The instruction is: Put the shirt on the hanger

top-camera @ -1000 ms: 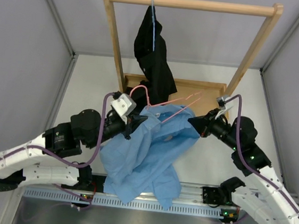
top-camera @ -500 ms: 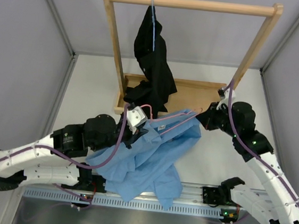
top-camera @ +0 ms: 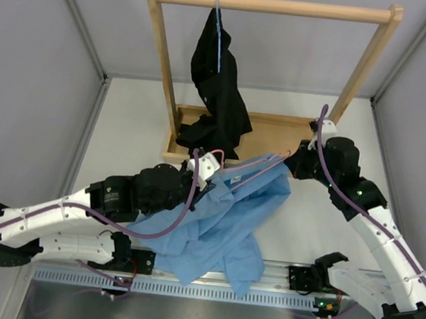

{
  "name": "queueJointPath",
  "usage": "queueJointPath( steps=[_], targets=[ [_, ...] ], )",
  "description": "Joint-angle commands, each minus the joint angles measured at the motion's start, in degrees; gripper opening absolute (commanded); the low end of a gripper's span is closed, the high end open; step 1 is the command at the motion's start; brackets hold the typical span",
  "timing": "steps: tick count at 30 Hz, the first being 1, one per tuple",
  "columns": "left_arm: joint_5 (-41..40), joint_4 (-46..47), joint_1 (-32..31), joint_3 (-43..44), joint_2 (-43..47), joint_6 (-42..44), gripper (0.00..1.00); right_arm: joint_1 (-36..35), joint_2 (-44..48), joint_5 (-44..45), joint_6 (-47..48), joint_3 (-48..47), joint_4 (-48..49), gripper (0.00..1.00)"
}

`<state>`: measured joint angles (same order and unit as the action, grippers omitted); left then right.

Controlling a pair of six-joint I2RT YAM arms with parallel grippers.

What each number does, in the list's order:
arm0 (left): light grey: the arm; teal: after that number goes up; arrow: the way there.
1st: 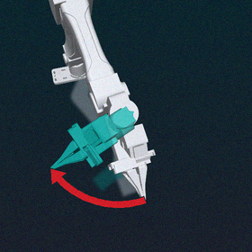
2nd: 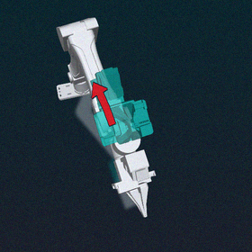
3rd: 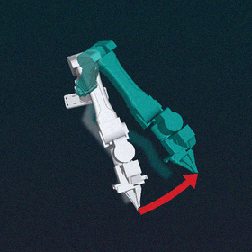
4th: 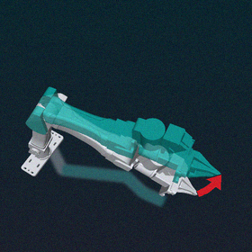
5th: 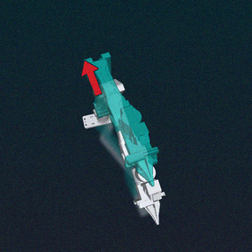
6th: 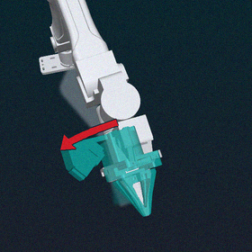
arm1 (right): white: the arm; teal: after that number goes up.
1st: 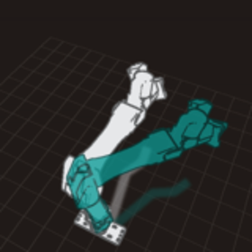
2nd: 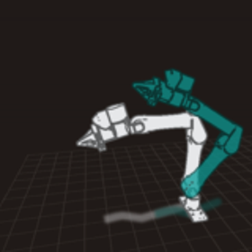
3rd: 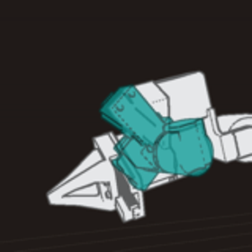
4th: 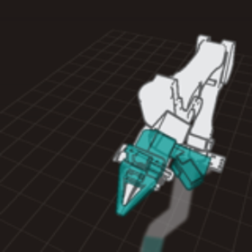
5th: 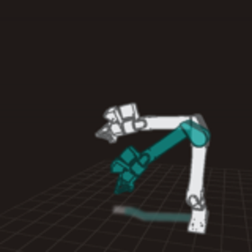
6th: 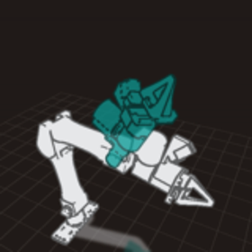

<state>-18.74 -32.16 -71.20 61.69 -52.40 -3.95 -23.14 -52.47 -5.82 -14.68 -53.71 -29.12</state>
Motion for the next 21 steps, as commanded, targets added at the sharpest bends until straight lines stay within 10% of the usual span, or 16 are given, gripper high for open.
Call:
queueJointPath(
  steps=[1,9,21],
  targets=[
    [-4.2,-9.7,-0.8,2.5,0.1,1.0,0.00,1.7,-0.5,13.6,2.2,-4.3,5.2,0.00],
    [-16.8,-10.9,-0.9,4.5,2.0,1.1,0.00,4.2,-1.4,2.0,0.9,-4.6,14.2,0.00],
    [-10.1,-10.8,-0.9,3.1,9.2,6.7,0.00,15.6,-11.9,-33.5,-4.2,-8.7,22.6,0.00]
  ],
)
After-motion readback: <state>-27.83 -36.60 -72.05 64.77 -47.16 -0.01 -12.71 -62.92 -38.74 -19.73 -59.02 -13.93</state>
